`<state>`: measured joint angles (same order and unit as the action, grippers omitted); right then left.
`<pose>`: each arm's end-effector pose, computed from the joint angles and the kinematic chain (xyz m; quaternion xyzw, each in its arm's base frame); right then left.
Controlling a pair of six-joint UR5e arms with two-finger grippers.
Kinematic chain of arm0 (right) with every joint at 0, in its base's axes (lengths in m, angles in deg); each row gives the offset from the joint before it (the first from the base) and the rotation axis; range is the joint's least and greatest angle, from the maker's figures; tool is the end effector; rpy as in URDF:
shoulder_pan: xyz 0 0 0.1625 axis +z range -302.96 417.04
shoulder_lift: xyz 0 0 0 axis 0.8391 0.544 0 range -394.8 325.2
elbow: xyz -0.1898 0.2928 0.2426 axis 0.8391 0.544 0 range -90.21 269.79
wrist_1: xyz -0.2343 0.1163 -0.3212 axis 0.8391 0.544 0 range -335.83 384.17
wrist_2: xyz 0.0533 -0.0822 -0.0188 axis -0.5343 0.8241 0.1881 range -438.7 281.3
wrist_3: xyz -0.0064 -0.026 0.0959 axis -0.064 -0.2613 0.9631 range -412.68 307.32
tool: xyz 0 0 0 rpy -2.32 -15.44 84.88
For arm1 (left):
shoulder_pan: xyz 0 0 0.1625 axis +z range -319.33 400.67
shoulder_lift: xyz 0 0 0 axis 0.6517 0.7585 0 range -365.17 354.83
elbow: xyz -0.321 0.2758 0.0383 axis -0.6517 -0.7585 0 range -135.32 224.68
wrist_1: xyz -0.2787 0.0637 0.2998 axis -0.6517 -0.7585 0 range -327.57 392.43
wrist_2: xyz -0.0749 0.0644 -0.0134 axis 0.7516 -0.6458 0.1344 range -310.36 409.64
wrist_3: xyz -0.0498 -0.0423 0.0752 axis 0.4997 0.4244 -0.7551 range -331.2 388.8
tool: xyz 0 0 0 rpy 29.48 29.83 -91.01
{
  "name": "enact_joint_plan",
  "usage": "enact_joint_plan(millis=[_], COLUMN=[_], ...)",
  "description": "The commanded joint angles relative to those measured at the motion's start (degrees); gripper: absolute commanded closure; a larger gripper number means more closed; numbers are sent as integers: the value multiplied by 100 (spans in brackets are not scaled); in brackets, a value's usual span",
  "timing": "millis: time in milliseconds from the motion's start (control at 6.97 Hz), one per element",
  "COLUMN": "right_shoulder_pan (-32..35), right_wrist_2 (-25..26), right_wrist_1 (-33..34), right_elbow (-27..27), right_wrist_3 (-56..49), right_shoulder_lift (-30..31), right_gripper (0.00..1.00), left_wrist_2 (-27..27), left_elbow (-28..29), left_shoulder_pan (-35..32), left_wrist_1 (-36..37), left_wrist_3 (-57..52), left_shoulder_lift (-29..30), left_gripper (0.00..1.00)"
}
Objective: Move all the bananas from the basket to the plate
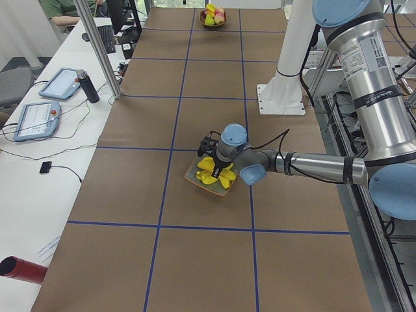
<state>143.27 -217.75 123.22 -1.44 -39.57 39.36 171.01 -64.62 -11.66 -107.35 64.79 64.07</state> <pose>0.0186 -0.6012 0.5070 0.0021 -0.4189 0.0449 0.9069 0.1625 -0.3436 0.5520 0.1675 0.4335 0.1235 0.8768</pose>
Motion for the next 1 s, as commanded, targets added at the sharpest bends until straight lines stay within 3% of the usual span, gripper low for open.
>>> enact_joint_plan(millis=[0, 287, 431, 861], right_shoulder_pan=[0, 0, 0, 0], right_wrist_2=[0, 0, 0, 0], right_wrist_1=[0, 0, 0, 0], right_elbow=[-9, -44, -44, -44], right_wrist_3=[-1, -1, -1, 8], right_shoulder_lift=[10, 45, 45, 45], right_gripper=[1, 1, 1, 1], left_wrist_2=[10, 10, 10, 1], left_elbow=[22, 136, 154, 225], left_shoulder_pan=[12, 12, 12, 12], left_wrist_1=[38, 30, 30, -14], left_wrist_3=[5, -12, -13, -13], left_shoulder_lift=[62, 142, 151, 159], left_gripper=[100, 74, 52, 4])
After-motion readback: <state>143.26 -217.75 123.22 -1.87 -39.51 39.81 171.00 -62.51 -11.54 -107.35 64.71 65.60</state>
